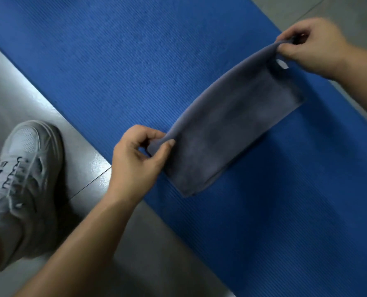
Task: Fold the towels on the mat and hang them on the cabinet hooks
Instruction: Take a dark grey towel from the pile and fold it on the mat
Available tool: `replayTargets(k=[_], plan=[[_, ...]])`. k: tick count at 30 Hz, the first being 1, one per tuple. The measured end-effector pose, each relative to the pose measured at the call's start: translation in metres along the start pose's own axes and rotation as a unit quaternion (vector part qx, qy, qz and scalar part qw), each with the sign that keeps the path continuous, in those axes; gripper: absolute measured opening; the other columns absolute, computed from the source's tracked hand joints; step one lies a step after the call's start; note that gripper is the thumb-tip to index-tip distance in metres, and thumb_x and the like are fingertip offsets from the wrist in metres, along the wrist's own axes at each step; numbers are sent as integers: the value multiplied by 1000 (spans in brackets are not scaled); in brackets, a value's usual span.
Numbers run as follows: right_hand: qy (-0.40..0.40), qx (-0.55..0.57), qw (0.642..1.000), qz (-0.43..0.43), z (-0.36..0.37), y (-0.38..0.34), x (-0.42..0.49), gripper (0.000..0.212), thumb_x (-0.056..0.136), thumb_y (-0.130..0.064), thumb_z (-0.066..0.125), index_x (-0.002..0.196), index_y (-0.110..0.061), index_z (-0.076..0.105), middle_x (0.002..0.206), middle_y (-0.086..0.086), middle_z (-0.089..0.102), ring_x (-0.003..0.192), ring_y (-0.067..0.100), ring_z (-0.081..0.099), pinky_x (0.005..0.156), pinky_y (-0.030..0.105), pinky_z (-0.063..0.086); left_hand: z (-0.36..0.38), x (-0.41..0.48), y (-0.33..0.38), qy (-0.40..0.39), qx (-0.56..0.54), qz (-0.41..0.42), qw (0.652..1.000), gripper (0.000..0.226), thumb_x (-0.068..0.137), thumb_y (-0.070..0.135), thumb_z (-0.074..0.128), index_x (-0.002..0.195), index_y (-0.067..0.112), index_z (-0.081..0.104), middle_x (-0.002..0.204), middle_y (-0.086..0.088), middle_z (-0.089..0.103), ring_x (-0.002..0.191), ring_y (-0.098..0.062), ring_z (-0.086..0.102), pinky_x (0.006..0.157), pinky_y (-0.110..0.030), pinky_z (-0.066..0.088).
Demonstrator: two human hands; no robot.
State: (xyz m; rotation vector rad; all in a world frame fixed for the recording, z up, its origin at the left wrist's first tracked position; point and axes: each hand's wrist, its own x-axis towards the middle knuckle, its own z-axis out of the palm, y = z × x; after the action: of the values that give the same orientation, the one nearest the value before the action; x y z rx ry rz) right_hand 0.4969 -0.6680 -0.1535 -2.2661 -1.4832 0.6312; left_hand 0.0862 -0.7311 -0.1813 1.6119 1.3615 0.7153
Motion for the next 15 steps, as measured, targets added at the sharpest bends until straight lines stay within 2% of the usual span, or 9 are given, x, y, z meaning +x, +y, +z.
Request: replayTargets(k=[2, 4, 6, 9, 12, 13, 15], plan=[[9, -9, 1000, 6, -2, 15, -23, 25, 89, -8, 61, 112, -4, 71, 113, 14, 70, 95, 7, 62, 80, 3, 44, 13, -21, 4, -45, 28, 62, 997, 12, 81, 19, 82, 83, 19, 70, 83, 9, 64, 83, -4, 61, 77, -18, 46], [-1, -27, 1000, 3, 1, 34, -48, 30, 85, -12, 60, 112, -1, 70, 122, 13, 67, 109, 13, 59, 90, 2, 40, 27, -39, -5, -82, 59, 91, 991, 11, 80, 27, 80, 84, 18, 74, 85, 9, 65, 84, -7, 62, 77, -25, 50], [-24, -48, 999, 6, 5, 55, -68, 39, 79, -25, 54, 106, -5, 72, 124, 11, 67, 115, 18, 60, 100, 15, 42, 40, -54, -17, -99, 108, 114, 983, 16, 82, 36, 75, 87, 21, 77, 86, 8, 65, 82, -15, 64, 74, -38, 53], [-23, -87, 996, 2, 15, 80, -87, 38, 78, -35, 50, 98, -13, 73, 126, 8, 66, 121, 24, 58, 107, 34, 44, 53, -76, -26, -118, 164, 129, 971, 18, 83, 40, 71, 92, 26, 79, 87, 12, 63, 82, -16, 62, 75, -40, 48], [-14, -128, 992, -2, 24, 84, -98, 23, 88, -16, 57, 104, -10, 72, 138, 6, 60, 131, 24, 51, 113, 34, 37, 57, -83, -31, -130, 217, 106, 962, 21, 86, 46, 67, 95, 30, 77, 92, 15, 61, 88, -12, 60, 83, -33, 41], [-12, -136, 991, 0, 27, 83, -100, 24, 89, -16, 57, 107, -10, 72, 141, 5, 58, 133, 24, 50, 114, 32, 34, 58, -82, -29, -133, 233, 103, 958, 24, 87, 49, 64, 95, 30, 76, 92, 15, 61, 89, -12, 59, 83, -32, 39], [2, -146, 989, 17, 32, 79, -104, 33, 86, -27, 52, 106, -11, 73, 143, 6, 57, 137, 27, 46, 120, 36, 27, 59, -78, -18, -123, 264, 105, 951, 31, 90, 56, 57, 88, 31, 75, 89, 14, 61, 88, -12, 58, 83, -32, 36]])
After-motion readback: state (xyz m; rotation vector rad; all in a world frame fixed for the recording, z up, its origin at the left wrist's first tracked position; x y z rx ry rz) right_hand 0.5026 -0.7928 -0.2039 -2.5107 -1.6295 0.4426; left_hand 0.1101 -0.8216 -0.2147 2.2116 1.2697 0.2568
